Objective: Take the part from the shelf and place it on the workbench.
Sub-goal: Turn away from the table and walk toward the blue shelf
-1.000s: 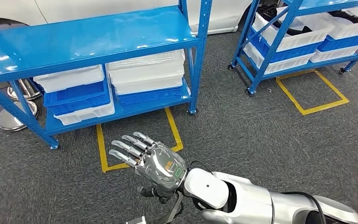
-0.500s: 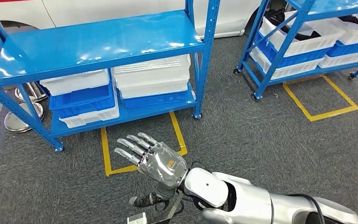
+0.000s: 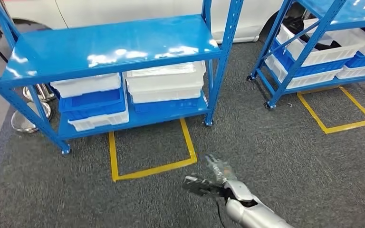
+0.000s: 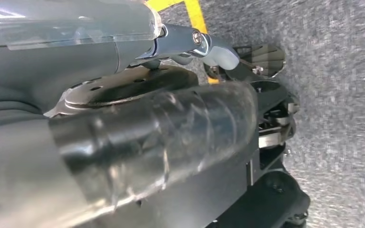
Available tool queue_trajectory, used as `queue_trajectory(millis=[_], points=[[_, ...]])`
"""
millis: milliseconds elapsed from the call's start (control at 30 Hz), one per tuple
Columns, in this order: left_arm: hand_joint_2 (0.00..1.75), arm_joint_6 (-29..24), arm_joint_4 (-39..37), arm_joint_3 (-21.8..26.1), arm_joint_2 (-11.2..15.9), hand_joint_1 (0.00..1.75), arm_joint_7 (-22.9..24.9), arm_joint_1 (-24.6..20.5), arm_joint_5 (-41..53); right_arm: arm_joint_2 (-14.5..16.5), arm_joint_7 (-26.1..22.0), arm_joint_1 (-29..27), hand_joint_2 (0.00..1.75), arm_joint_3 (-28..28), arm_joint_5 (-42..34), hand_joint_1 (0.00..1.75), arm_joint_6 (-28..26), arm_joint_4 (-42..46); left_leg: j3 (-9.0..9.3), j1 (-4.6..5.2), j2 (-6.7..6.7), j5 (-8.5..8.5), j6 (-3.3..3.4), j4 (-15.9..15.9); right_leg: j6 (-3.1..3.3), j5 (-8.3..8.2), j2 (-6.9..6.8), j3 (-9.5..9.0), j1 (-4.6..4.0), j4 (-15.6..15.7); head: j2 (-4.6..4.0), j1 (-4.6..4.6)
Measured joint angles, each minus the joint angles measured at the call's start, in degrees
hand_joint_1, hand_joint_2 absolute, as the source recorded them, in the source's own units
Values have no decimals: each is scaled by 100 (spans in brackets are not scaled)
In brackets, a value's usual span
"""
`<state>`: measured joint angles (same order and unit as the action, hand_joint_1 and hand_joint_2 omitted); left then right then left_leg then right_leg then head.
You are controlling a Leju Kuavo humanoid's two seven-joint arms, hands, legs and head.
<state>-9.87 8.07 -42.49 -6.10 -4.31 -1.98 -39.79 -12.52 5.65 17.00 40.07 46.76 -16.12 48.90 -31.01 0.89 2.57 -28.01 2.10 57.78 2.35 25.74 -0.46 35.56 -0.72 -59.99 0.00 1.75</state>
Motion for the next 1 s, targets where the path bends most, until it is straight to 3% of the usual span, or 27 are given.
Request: queue_trajectory(millis=[33, 133, 267, 300, 333, 367, 433, 467, 500, 600, 633, 700, 800, 833, 867, 900, 967, 1000], points=[[0, -16, 0, 0, 1, 0, 2, 0, -7, 45, -37, -77, 0, -239, -101, 0, -56, -384, 14, 3, 6, -17, -29, -16, 18, 12, -3, -17, -8, 43, 0, 2], [0, -66, 0, 0, 10, 0, 3, 2, -37, 183, -48, -298, 0, -839, -485, 0, 110, -1321, 18, 18, -68, -152, -129, 107, 51, 23, -2, -215, 73, 232, 0, -1], [0, -105, 8, 0, 14, 0, -2, -25, -44, 333, -110, -640, 0, -1505, -1199, 0, 751, -2195, -590, -5, -148, -652, -255, 1257, 61, 145, -44, -438, 102, 323, 0, -3], [0, -111, 11, 0, 15, 0, 3, -36, -39, 366, -114, -740, 0, -1639, -1335, 0, 866, -2357, -723, -12, -154, -679, -275, 1456, 54, 189, -56, -480, 104, 317, 0, -4], [0, -118, 14, 0, 15, 0, 14, -46, -30, 412, -103, -852, 0, -1785, -1467, 0, 940, -2523, -796, -20, -162, -614, -293, 1524, 46, 239, -62, -534, 106, 310, 0, -4], [0, -130, 16, 0, 16, 0, 30, -53, -19, 479, -71, -978, 0, -1963, -1614, 0, 991, -2712, -791, -32, -171, -443, -308, 1427, 34, 302, -63, -608, 110, 303, 0, -3], [0, -157, 16, 0, 20, 0, 68, -51, -1, 630, 48, -1193, 0, -2279, -1820, 0, 991, -3014, -531, -55, -189, 70, -312, 761, -2, 435, -47, -764, 119, 295, 0, -1], [0, -168, 16, 0, 22, 0, 85, -46, 3, 704, 115, -1268, 0, -2411, -1887, 0, 993, -3140, -385, -53, -194, 238, -297, 436, -32, 497, -27, -815, 114, 286, 0, 1], [0, -175, 16, 0, 24, 0, 100, -43, 6, 759, 178, -1322, 44, -2515, -1925, 0, 1004, -3241, -274, -51, -198, 284, -259, 201, -62, 543, -8, -835, 107, 277, 0, 1], [0, -180, 25, 0, 22, 0, 121, -43, 8, 897, 305, -1402, 175, -2752, -2007, 0, 1050, -3448, -153, -48, -195, 146, -101, -12, -135, 583, 24, -849, 88, 260, 0, -1], [0, -184, 33, 0, 20, 0, 121, -42, 8, 948, 331, -1414, 175, -2829, -2057, 0, 1061, -3489, -105, -56, -194, 130, -61, -47, -153, 588, 28, -847, 91, 204, 0, 1], [0, -203, 48, 0, 14, 0, 122, -39, 10, 1059, 374, -1414, 175, -2999, -2176, 0, 1082, -3551, 33, -83, -202, 85, 13, -122, -201, 663, 36, -633, 105, -233, 0, 3], [0, -226, 51, 0, 14, 0, 122, -34, 12, 1190, 407, -1412, 175, -3198, -2275, 0, 1113, -3612, 210, -87, -204, -51, 56, -150, -273, 1011, 37, 120, 137, -1337, 0, 3], [0, -228, 52, 0, 14, 0, 122, -32, 12, 1221, 415, -1420, 175, -3232, -2285, 0, 1114, -3629, 285, -87, -191, -109, 53, -150, -280, 1058, 37, 302, 143, -1485, 0, 3], [0, -228, 53, 0, 13, 0, 122, -30, 12, 1249, 422, -1428, 175, -3259, -2290, 0, 1115, -3647, 376, -88, -177, -174, 47, -151, -277, 1002, 37, 399, 146, -1447, 0, 3], [0, -228, 56, 0, 10, 0, 122, -29, 12, 1269, 427, -1435, 175, -3283, -2293, 0, 1115, -3664, 479, -88, -164, -244, 37, -153, -264, 821, 37, 404, 146, -1212, 0, 4], [0, -230, 61, 0, 5, 0, 123, -22, 12, 1289, 433, -1452, 175, -3316, -2294, 0, 1115, -3700, 651, -83, -155, -391, 4, -154, -211, 223, 37, 304, 122, -514, 0, 0], [0, -231, 64, 0, 4, 0, 123, -23, 14, 1294, 437, -1455, 175, -3331, -2294, 0, 1115, -3719, 696, -77, -152, -456, -24, -158, -176, 13, 39, 261, 100, -259, 0, -2]])
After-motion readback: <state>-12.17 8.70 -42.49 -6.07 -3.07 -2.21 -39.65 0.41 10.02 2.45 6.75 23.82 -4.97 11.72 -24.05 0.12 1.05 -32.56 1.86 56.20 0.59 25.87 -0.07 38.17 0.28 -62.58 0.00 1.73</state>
